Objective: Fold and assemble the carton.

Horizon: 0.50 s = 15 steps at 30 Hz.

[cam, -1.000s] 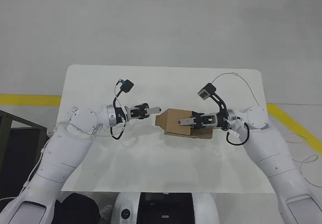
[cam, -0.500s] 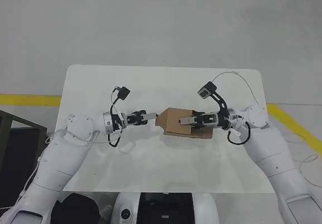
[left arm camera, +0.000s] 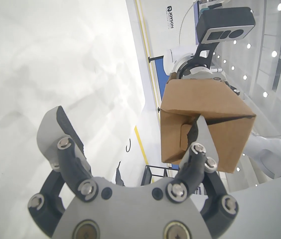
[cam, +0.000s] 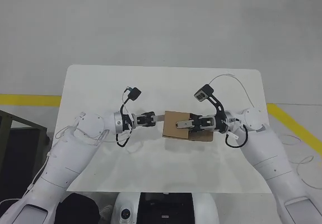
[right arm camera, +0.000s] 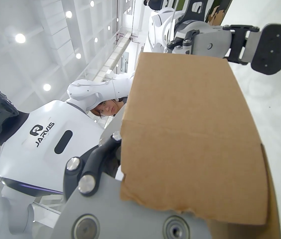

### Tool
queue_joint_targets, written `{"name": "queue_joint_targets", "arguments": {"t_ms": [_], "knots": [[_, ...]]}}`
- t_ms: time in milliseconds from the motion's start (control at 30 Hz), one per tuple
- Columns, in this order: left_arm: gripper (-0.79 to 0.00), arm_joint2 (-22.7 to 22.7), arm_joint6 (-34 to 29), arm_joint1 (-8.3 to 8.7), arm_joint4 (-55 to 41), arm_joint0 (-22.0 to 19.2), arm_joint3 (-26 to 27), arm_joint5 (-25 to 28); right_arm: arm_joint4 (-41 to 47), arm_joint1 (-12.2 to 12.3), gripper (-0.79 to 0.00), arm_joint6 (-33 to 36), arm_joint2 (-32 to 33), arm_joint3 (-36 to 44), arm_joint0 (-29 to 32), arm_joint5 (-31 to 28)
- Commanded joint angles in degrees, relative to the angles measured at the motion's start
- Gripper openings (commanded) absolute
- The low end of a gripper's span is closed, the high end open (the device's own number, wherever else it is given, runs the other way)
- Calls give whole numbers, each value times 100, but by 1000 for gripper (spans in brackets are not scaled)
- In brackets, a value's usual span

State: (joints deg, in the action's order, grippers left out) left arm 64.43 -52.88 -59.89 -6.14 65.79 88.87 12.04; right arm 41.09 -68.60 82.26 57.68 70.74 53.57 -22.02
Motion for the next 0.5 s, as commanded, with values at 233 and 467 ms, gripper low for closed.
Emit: {"name": "queue_joint_targets", "arguments": {"t_ms": [233, 467], "knots": [[0, -26, -35, -3, -41, 32, 32, 107, 62, -3, -785, 7, -2, 18, 27, 6], [0, 194, 107, 40, -96, 221, 119, 166, 95, -35, -785, -28, -55, -114, -26, -28]]}}
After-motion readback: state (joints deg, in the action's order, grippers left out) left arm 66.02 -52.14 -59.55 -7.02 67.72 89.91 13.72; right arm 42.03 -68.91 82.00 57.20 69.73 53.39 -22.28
